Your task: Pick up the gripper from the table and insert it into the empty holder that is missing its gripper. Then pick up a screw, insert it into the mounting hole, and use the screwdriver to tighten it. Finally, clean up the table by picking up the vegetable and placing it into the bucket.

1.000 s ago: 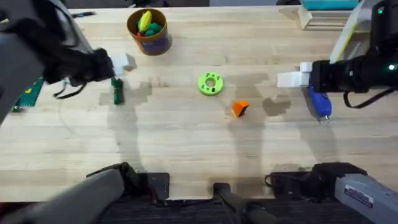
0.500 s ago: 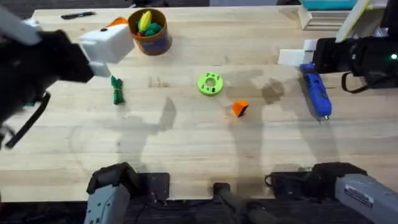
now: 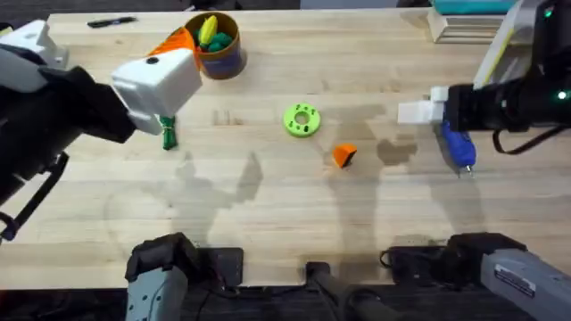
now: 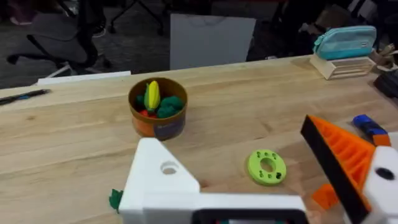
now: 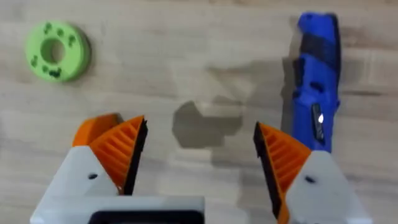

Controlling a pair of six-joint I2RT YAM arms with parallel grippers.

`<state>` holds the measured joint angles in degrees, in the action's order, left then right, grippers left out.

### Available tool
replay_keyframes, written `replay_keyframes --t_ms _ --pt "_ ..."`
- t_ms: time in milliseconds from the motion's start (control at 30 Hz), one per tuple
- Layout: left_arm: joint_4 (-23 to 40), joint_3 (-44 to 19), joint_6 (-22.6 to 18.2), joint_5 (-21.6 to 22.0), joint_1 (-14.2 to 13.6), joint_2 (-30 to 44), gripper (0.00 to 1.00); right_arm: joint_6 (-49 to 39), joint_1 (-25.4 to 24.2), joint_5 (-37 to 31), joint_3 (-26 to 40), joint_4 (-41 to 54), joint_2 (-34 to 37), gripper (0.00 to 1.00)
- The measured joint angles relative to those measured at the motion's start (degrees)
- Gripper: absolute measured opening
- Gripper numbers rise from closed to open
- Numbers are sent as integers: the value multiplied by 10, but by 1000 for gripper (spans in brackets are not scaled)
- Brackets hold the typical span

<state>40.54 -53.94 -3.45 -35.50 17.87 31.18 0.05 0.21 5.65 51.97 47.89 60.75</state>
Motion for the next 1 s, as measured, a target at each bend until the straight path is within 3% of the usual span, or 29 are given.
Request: replay_keyframes --t_ms 267,400,500,767,1000 --pt "118 0 -1 -3 0 0 985 0 0 0 0 126 0 994" --pt "126 10 5 -3 -3 -7 986 0 0 0 0 180 0 994" --pt "94 65 8 -2 -14 -52 986 0 0 0 0 211 0 994" --pt "-58 289 9 -21 -33 -241 986 0 0 0 0 215 0 994" --pt "-214 436 35 -55 -60 -309 986 0 0 0 0 215 0 994"
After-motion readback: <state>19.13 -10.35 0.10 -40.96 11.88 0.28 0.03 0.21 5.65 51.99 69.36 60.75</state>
